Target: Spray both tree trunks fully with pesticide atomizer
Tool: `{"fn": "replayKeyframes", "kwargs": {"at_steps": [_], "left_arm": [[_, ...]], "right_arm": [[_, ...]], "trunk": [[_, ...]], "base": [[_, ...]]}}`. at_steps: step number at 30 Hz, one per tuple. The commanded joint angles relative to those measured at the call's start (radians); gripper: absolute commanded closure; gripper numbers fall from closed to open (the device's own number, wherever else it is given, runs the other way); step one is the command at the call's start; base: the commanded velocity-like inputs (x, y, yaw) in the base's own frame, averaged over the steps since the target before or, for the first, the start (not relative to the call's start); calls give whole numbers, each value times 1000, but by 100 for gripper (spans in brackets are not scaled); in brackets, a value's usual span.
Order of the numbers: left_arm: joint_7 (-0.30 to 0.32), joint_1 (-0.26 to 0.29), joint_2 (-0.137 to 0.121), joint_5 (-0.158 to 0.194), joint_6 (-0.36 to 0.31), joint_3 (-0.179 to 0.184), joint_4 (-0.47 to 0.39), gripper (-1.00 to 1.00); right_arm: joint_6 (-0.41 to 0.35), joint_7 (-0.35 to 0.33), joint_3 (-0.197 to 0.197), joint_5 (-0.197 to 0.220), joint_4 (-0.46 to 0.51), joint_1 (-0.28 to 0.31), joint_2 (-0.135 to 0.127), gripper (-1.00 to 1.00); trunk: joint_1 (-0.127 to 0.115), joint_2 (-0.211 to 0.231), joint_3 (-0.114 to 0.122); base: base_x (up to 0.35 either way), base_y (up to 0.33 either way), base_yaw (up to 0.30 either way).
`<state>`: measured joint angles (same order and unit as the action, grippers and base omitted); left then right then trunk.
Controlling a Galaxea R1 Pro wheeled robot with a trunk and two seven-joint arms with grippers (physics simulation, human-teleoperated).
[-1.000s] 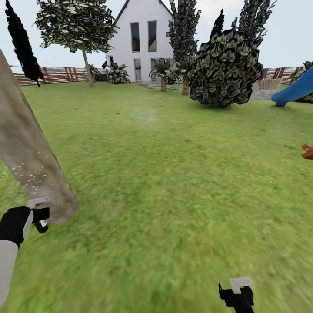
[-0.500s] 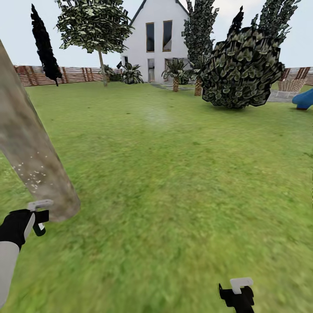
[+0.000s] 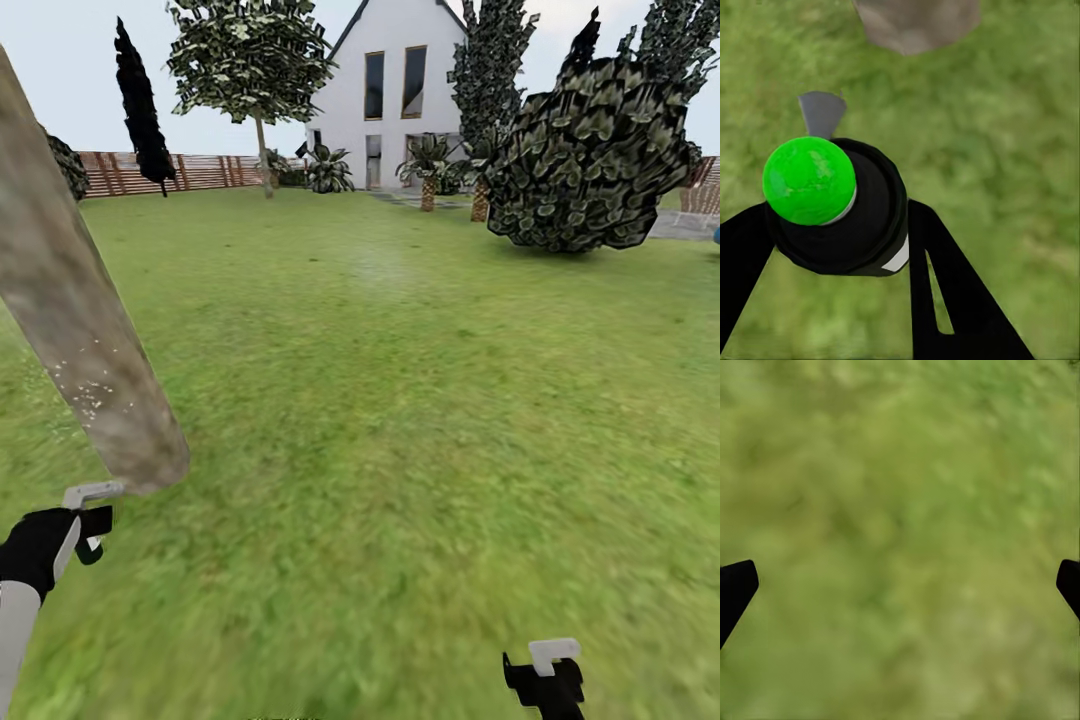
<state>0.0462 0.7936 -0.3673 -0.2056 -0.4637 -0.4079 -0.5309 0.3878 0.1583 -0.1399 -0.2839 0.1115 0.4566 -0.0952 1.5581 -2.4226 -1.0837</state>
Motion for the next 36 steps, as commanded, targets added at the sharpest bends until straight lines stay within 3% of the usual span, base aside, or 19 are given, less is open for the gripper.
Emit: {"fn": "replayKeyframes", "kwargs": {"at_steps": [1, 8, 21, 29, 36], "left_arm": [[5, -1, 4, -9, 29, -4, 0, 100], [11, -2, 10, 0, 55, -8, 52, 100], [20, -2, 10, 3, 54, -9, 57, 100], [20, -2, 10, 3, 54, -9, 58, 100], [19, -2, 11, 3, 56, -9, 58, 100]], "right_arm": [[3, 3, -7, -11, -1, 0, 0, -100], [3, 3, -7, -11, -1, 0, 0, -100], [3, 3, -6, -11, -1, 0, 0, -100], [3, 3, -6, -12, -1, 0, 2, -100], [3, 3, -6, -12, -1, 0, 2, -100]], "trunk": [[0, 0, -1], [0, 0, -1], [0, 0, -1], [0, 0, -1], [0, 0, -1]], "base": [[0, -19, 276], [244, -3, 96], [338, 0, 15], [327, 0, 255], [30, 0, 275]]}}
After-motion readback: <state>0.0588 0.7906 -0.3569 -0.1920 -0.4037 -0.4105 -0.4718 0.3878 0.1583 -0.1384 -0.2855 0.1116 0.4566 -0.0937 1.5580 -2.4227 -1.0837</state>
